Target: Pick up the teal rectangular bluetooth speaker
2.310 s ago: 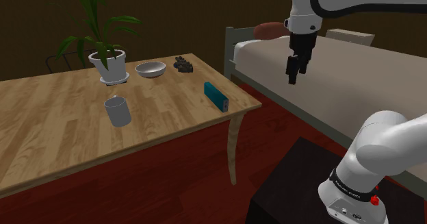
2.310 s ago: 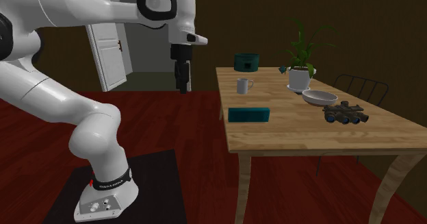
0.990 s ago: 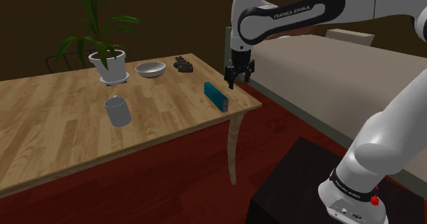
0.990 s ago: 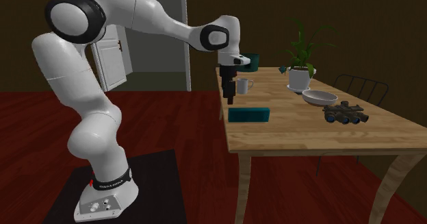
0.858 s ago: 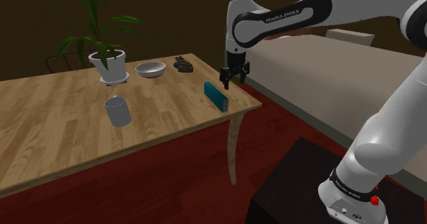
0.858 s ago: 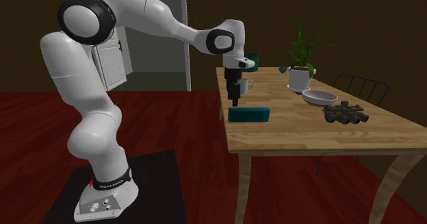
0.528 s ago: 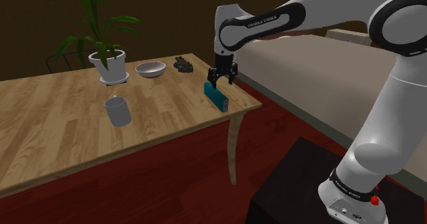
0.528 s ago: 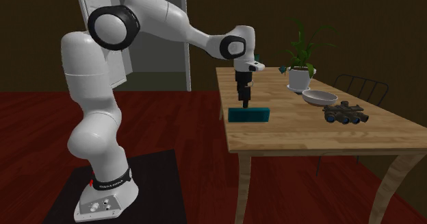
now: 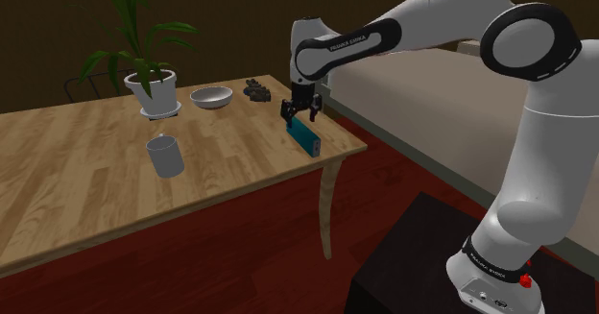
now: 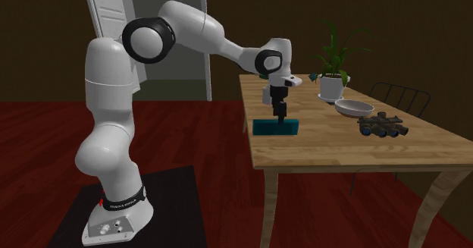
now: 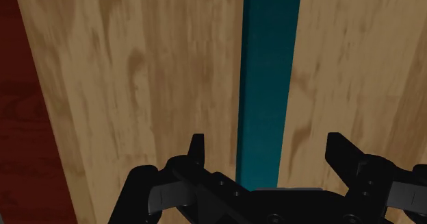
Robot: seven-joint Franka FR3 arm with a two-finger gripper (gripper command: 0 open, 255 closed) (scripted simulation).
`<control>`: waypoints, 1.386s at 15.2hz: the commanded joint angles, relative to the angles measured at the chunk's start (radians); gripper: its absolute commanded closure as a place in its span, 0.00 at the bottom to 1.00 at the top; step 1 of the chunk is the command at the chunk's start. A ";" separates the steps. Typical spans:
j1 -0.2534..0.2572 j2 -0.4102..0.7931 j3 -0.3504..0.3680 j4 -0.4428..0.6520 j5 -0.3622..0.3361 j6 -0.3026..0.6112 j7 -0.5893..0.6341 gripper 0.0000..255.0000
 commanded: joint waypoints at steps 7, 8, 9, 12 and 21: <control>-0.001 0.013 -0.002 -0.032 -0.003 0.046 0.001 1.00; -0.001 0.013 -0.002 -0.032 -0.003 0.046 0.001 1.00; -0.001 0.013 -0.002 -0.032 -0.003 0.045 0.001 1.00; -0.001 0.013 -0.002 -0.032 -0.003 0.045 0.001 1.00; -0.001 -0.011 0.000 0.031 0.003 -0.041 -0.004 1.00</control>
